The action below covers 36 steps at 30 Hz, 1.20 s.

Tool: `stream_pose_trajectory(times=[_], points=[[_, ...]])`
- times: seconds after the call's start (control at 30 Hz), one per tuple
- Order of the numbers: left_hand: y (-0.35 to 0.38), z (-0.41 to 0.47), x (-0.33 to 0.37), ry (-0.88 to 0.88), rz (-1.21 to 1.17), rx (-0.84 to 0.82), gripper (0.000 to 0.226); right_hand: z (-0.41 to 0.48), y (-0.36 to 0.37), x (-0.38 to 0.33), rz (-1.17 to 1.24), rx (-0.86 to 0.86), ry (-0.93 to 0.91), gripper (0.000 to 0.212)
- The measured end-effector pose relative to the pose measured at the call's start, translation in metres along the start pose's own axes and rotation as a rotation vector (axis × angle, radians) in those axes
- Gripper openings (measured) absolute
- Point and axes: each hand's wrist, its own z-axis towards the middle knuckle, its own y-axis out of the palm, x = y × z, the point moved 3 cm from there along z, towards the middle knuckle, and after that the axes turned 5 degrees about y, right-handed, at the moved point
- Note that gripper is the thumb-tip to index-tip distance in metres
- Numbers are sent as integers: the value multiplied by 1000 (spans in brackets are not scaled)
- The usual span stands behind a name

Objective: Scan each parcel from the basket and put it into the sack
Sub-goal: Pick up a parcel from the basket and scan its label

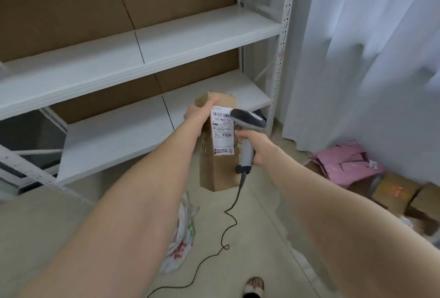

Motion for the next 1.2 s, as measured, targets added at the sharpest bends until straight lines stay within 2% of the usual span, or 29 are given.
stream_pose_trajectory(times=[0.07, 0.13, 0.23, 0.4, 0.5, 0.63, 0.7, 0.77, 0.97, 1.07, 1.2], points=[[-20, -17, -18, -30, 29, -29, 81, -6, 18, 19, 34, -25, 20, 32], [-42, -35, -39, -91, 32, -146, 82, -11, 35, 36, 48, -42, 37, 29], [-77, -61, -77, -132, 114, -263, 66, -19, 62, 60, 59, -66, 57, 27], [-138, -75, -128, -161, 207, -334, 90, -24, 114, 98, 34, -92, 90, 18], [-175, -66, -156, -134, 227, -264, 79, -18, 154, 123, 11, -98, 115, 31], [-228, -44, -196, -107, 201, -89, 64, -6, 214, 153, -52, -112, 145, 25], [-257, -27, -219, -111, 198, -45, 63, 9, 244, 171, -77, -88, 156, 30], [-287, -7, -243, -131, 177, -20, 60, 29, 275, 195, -78, -69, 186, 33], [-366, 65, -336, -199, 209, 43, 63, 99, 361, 273, -79, -89, 292, 22], [-379, 97, -398, -258, 202, 63, 65, 141, 383, 319, -80, -93, 358, 37], [-377, 129, -491, -342, 191, 55, 64, 206, 393, 380, -128, -38, 376, 21]])
